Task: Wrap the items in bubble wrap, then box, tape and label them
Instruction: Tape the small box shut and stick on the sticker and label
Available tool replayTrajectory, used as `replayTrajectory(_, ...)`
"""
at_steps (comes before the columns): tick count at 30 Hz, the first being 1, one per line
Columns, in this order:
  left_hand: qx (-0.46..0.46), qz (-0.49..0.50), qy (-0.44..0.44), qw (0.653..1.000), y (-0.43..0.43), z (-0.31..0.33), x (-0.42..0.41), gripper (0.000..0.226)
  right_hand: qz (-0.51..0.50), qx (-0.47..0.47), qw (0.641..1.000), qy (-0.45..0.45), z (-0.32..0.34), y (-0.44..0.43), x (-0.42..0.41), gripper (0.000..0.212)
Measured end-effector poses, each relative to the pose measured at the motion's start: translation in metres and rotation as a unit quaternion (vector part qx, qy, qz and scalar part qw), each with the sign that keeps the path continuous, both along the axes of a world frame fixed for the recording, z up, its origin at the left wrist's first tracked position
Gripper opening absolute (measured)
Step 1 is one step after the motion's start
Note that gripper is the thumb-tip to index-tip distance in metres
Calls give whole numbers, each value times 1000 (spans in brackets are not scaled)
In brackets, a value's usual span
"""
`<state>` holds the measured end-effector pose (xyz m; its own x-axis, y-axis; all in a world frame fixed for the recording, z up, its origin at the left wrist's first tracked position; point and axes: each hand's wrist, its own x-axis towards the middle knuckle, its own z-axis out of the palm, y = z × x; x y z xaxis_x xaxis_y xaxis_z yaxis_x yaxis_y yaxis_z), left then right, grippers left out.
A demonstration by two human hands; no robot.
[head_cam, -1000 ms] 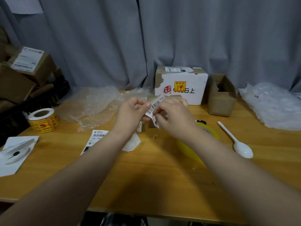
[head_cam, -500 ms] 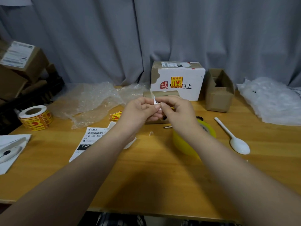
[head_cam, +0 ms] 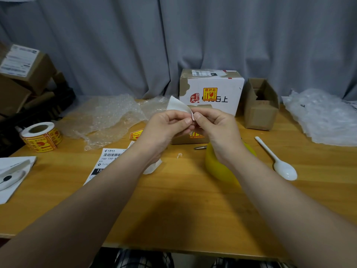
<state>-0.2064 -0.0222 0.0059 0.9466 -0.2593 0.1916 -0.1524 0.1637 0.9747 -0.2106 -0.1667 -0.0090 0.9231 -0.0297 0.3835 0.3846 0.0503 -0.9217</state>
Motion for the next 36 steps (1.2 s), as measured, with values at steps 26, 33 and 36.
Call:
replayTrajectory(26,7,18,4,1000,2,2,-2,17,34,-67,995,-59,5,4,-8,16)
replayTrajectory(33,-6,9,11,1000,4,0,-2,15,8,-100,991,-87,5,5,-8,15)
replayTrajectory(36,-10,11,15,1000,5,0,-1,13,-1,-114,989,-97,8,5,-8,21)
